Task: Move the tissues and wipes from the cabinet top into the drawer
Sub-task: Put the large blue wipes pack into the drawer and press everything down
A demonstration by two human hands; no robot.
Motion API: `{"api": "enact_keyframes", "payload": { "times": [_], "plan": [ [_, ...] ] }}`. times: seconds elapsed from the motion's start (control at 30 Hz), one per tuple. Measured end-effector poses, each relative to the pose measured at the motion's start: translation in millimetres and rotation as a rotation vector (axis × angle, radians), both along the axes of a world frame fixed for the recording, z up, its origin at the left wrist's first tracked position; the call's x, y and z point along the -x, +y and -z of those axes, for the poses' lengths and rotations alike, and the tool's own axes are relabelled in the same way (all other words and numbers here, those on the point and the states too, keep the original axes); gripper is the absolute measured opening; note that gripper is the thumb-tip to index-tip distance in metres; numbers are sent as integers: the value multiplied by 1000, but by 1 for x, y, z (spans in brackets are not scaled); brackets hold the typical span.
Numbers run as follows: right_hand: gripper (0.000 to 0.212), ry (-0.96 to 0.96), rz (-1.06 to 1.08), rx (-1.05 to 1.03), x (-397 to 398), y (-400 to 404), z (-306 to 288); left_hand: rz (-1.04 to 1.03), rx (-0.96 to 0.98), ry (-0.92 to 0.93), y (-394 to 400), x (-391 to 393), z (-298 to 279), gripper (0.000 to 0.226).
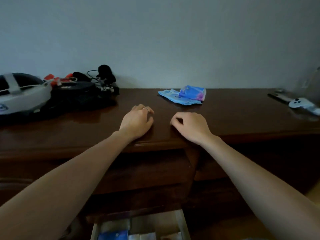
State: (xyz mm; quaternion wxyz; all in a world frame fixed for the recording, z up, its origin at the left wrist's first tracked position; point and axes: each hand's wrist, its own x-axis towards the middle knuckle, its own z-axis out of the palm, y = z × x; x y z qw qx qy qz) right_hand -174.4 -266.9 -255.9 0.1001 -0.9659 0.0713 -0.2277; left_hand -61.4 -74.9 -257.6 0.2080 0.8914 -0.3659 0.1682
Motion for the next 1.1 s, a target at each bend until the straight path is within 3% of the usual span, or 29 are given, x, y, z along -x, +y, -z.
{"api": "enact_keyframes", "payload": {
  "times": [0.1,0.3,0.4,0.53,0.67,0.77,0.97,1.1],
  "plan": [
    [19,-85,135,-90,-25,-38,-5,46,-75,9,-55,-17,4,40],
    [61,46,353,-135,-98,-123,-5,188,-134,-52,-134,-54,7,68],
    [73,195,356,-105,-135,-146,-4,261,-195,18,-165,-78,10,66],
    [67,353,366,8,-164,-158,7,266,-174,101,-185,-100,13,53],
    [55,324,351,266,-160,-145,-2,214,-189,5,-183,-95,9,43],
    [47,317,289,317,-144,-123,-2,162,-99,37,-171,-76,8,28],
    [37,220,188,154,-87,-78,-15,168,-108,40,-110,-16,-4,25],
    [64,39,61,-35,-33,-40,-8,191,-159,-71,-42,28,0,41]
  ]
}}
